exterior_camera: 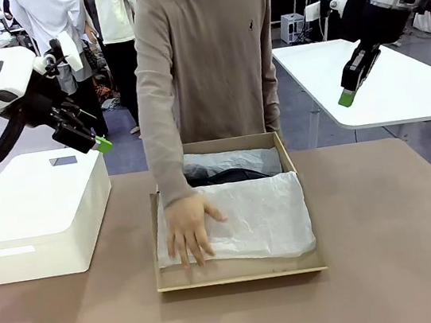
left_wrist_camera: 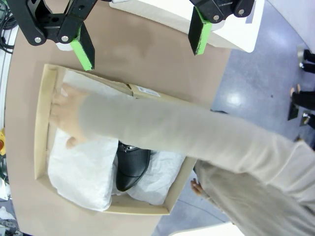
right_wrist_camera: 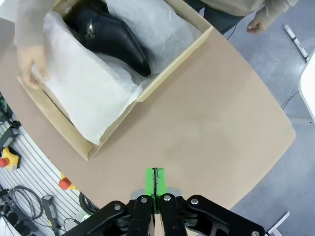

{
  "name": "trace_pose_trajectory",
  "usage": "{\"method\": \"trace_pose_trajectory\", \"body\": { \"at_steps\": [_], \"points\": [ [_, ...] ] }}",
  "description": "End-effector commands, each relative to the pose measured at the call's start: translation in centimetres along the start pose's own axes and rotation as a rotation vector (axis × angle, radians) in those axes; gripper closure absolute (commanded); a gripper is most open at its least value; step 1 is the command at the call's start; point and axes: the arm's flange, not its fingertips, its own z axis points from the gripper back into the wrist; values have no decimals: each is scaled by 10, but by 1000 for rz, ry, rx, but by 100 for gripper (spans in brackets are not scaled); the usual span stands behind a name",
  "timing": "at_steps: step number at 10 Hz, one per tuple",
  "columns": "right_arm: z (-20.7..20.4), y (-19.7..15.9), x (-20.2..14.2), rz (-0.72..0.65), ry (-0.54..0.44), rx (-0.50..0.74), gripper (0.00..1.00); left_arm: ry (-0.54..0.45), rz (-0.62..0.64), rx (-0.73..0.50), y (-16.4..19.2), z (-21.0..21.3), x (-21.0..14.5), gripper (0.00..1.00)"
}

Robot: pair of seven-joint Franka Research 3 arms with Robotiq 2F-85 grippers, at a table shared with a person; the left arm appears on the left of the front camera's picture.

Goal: Pack the shoes into the box.
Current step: Close the Shoes Box.

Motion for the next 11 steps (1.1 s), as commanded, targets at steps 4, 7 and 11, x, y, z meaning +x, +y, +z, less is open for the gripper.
{"method": "trace_pose_trajectory", "body": {
  "at_steps": [4,7,11],
  "points": [
    [-7,-28,-26,213,-105,104,100,-10,8,-9,-1,-1,-1,0],
    [-30,-45,-52,390,-136,194,100,-10,8,-9,-1,-1,-1,0],
    [-81,-58,-67,409,-208,283,100,-10,8,-9,-1,-1,-1,0]
  ]
}}
